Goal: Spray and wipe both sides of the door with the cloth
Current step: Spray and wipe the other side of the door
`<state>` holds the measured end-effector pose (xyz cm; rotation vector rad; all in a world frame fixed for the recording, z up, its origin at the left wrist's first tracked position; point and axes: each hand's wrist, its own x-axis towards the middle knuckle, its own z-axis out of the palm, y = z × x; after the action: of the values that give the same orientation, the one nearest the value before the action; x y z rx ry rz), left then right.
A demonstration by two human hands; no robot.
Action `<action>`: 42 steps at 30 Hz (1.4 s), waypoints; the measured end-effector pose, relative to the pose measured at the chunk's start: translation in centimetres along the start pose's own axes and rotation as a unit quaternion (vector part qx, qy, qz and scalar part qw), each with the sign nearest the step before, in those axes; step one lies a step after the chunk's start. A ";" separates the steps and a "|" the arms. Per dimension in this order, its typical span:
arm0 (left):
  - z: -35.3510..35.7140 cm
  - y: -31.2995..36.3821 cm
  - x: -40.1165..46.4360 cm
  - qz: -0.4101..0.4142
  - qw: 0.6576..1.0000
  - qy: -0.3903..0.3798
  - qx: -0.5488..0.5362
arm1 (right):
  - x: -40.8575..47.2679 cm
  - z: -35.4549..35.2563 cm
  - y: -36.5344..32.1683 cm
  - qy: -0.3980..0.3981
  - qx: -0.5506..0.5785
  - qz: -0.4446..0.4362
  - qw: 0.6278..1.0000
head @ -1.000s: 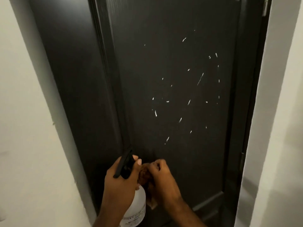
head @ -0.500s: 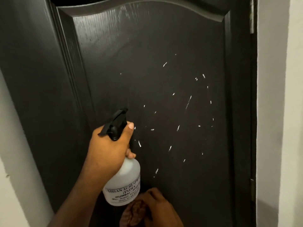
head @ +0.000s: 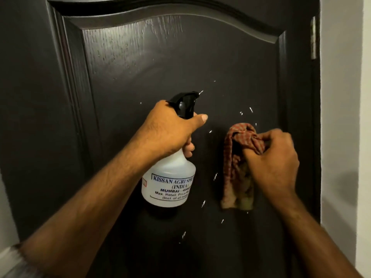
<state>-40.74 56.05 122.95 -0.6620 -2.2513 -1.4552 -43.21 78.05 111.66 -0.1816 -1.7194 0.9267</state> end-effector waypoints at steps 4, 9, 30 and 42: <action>1.2 -0.1 0.9 -0.025 0.999 0.024 0.004 | 4.9 0.2 0.4 0.035 0.028 -0.027 0.999; 3.1 1.0 1.9 -0.039 0.995 0.062 0.062 | 11.2 -0.3 1.4 0.070 0.066 -0.069 0.993; 2.6 2.6 -2.1 -0.105 0.967 0.182 0.146 | 19.8 4.4 -6.4 0.079 0.111 -0.250 0.959; -0.1 -0.1 -3.1 -0.060 0.971 0.177 0.152 | 4.3 10.3 -2.5 -0.036 0.000 -0.561 0.827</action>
<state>-38.28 55.37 121.24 -0.1576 -2.1872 -1.1333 -52.92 73.67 115.77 0.8140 -1.5089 0.0334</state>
